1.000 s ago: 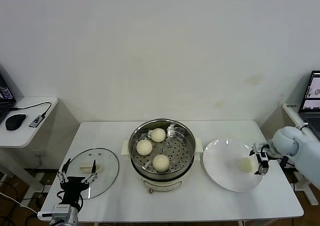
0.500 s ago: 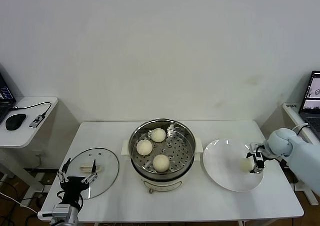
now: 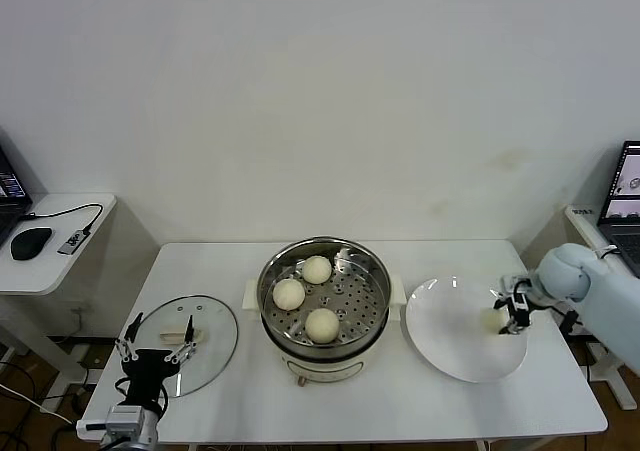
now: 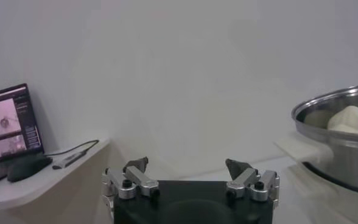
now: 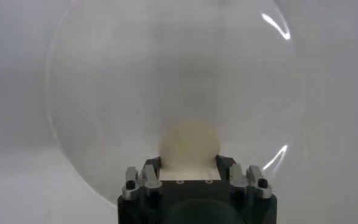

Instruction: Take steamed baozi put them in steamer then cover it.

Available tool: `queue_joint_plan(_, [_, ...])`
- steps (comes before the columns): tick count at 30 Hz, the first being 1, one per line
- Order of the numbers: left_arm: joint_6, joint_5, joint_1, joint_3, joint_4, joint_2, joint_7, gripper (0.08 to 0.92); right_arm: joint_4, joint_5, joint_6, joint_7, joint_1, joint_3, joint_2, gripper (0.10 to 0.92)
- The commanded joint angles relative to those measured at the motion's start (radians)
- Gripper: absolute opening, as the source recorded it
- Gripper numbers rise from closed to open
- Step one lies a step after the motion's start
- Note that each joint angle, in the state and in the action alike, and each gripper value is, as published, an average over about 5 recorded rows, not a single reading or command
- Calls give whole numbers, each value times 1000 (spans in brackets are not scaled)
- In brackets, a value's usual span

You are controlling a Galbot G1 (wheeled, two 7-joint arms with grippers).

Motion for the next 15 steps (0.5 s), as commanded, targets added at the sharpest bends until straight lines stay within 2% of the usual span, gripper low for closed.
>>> queue_joint_plan(1, [-1, 0, 0, 2, -3, -1, -1, 823, 102, 153, -34, -16, 290, -176, -71, 553])
queue_joint_plan(8, [0, 0, -6, 9, 1, 3, 1, 823, 239, 342, -108, 1, 643, -425, -61, 541])
queue_joint_plan(15, [10, 2, -18, 20, 9, 0, 1, 823, 350, 556, -242, 84, 902, -658, 71, 535])
